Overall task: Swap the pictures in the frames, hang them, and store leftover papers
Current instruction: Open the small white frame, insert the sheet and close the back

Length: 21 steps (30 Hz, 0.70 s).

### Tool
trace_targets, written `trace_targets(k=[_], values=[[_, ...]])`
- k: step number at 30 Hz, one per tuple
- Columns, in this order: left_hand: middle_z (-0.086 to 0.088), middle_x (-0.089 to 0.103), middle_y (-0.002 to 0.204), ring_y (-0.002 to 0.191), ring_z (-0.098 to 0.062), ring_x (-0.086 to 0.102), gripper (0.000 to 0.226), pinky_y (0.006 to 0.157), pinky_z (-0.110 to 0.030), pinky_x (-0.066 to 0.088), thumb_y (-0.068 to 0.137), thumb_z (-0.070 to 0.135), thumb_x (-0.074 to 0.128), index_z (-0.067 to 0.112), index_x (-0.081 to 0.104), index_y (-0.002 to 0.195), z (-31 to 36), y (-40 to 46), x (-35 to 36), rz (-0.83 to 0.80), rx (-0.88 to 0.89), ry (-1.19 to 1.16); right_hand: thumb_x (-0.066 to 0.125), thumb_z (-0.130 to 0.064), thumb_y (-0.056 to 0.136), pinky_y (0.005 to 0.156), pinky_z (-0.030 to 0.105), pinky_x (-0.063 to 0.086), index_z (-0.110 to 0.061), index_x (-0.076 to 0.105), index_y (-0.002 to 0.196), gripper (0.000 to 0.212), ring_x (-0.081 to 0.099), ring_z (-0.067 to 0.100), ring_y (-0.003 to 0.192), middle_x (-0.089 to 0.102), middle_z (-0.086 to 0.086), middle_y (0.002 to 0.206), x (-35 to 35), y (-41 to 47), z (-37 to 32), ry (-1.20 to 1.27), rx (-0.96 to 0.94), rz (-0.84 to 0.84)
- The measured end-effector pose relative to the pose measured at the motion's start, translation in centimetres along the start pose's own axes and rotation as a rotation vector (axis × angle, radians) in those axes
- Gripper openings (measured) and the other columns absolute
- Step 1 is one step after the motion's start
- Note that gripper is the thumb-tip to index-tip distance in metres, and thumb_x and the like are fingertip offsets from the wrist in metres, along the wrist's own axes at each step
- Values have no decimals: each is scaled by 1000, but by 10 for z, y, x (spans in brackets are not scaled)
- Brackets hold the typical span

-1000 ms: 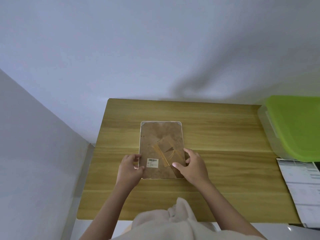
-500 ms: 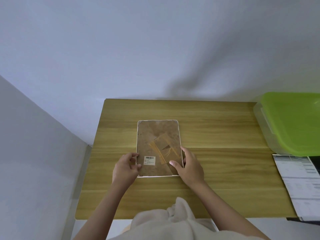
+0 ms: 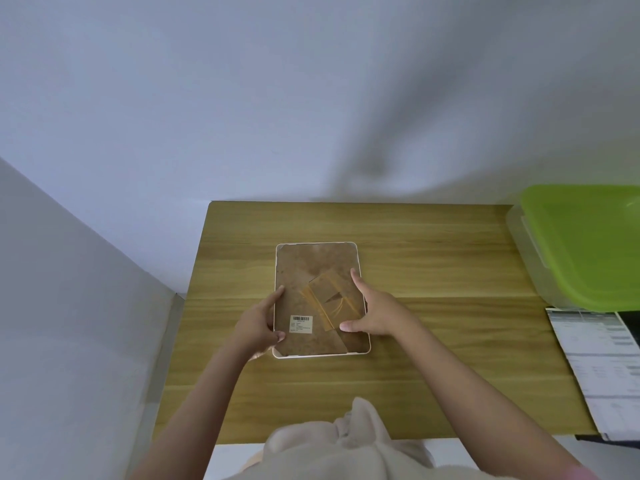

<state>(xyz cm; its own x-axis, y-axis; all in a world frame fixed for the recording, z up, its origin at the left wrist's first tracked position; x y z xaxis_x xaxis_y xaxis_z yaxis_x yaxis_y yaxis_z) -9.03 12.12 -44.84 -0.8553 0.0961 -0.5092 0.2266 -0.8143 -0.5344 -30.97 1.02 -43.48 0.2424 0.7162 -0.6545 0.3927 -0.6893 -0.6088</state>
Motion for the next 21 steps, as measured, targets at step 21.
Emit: trace_targets(k=[21], values=[[-25, 44, 128, 84, -30, 68, 138, 70, -37, 59, 63, -6, 80, 58, -19, 134, 39, 30, -27, -302, -137, 263, 91, -40, 49, 91, 45, 48, -38, -2, 148, 136, 52, 32, 118, 40, 12, 141, -32, 34, -41, -252, 25, 11]])
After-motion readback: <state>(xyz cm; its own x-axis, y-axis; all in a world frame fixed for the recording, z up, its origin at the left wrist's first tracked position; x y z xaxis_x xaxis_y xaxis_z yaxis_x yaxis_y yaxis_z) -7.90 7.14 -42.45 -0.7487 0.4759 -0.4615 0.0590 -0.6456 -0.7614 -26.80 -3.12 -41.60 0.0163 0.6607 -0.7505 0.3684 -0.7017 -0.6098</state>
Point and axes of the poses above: each hand's wrist, its own y-axis towards the middle knuckle, its own x-axis out of the palm, z = x × y, the point moved 1 cm from there along y, towards the middle knuckle
